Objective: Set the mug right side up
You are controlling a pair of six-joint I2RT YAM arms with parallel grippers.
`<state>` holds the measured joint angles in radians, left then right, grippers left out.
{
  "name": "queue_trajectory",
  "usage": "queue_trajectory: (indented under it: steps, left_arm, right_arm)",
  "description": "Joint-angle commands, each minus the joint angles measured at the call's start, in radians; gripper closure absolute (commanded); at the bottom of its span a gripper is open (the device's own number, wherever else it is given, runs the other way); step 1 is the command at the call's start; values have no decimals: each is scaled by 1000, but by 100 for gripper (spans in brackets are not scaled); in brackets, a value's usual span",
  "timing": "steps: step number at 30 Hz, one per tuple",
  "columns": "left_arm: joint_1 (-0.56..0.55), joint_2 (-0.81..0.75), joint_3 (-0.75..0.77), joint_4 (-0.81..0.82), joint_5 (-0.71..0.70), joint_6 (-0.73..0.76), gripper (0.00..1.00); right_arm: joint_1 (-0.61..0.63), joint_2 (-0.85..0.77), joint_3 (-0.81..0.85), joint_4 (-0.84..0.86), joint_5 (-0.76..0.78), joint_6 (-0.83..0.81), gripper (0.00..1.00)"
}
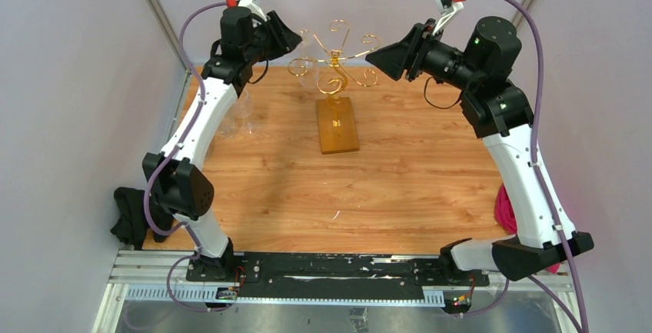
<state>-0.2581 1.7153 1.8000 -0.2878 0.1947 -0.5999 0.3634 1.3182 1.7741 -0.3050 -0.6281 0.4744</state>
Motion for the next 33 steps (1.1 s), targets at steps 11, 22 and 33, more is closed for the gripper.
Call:
queue_trajectory:
  steps: [11, 22, 33]
  left_arm:
    - [-4, 17, 22, 55, 28, -31, 60]
    - [-4, -7, 4, 69, 36, -60, 73]
    - [10, -35, -46, 104, 76, -185, 78]
  right_arm:
    - [-23, -47, -44, 21, 25, -13, 50]
    - [-24, -66, -82, 44, 26, -4, 52]
    - [-25, -65, -102, 55, 18, 0, 52]
